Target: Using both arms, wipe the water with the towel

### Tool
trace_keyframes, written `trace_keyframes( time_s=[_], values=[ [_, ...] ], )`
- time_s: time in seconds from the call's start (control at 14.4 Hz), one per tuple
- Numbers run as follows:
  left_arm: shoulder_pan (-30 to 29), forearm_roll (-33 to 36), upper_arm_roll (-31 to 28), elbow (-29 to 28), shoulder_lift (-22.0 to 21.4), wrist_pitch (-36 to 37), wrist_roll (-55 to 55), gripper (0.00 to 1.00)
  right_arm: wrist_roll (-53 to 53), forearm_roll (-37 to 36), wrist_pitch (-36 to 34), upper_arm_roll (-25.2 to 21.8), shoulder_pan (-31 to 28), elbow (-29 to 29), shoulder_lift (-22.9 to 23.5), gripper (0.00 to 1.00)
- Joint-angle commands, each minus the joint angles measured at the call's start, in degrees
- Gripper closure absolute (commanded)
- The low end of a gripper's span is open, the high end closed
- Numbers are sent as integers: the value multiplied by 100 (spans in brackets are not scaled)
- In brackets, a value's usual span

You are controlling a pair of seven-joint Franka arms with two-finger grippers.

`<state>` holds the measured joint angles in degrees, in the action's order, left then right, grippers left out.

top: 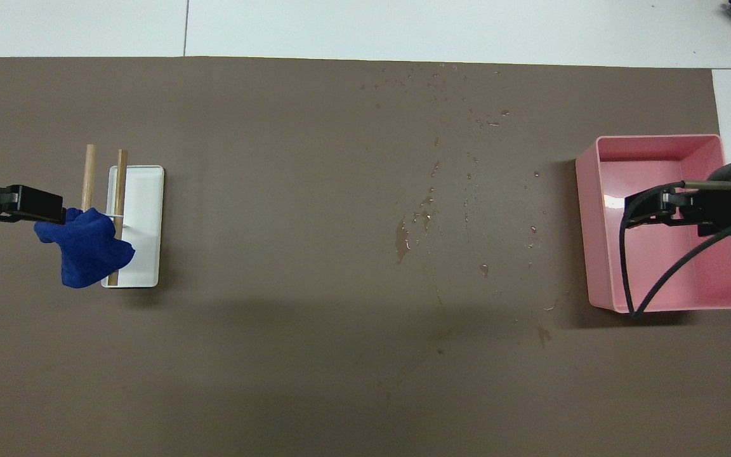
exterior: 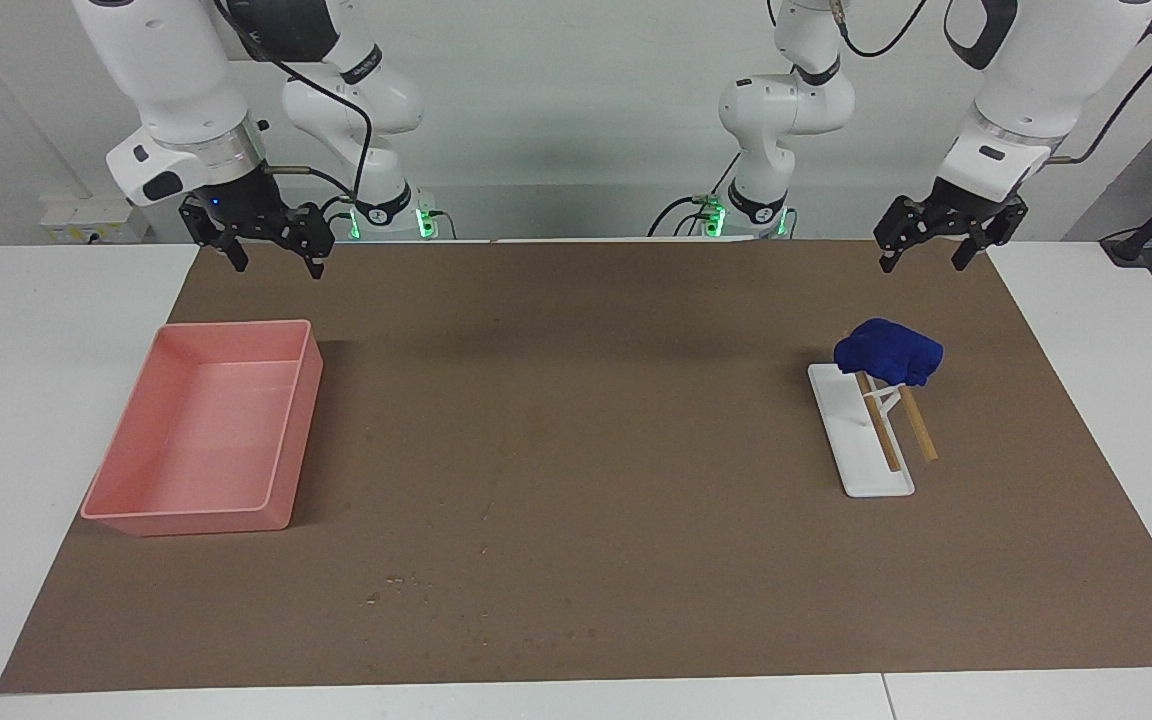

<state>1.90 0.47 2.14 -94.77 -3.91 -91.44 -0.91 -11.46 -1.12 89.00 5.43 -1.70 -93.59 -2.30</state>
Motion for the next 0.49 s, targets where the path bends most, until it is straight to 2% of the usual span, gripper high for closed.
trace_keyframes(
  time_s=[0.0, 0.42],
  values=[
    [56, 94, -38, 55, -22, 152, 47, 0, 91, 112, -31, 11, -32, -106, -104, 0],
    [-14, 94, -38, -49, -74, 91, -41, 0, 82, 112, -40, 11, -32, -106, -104, 0]
  ],
)
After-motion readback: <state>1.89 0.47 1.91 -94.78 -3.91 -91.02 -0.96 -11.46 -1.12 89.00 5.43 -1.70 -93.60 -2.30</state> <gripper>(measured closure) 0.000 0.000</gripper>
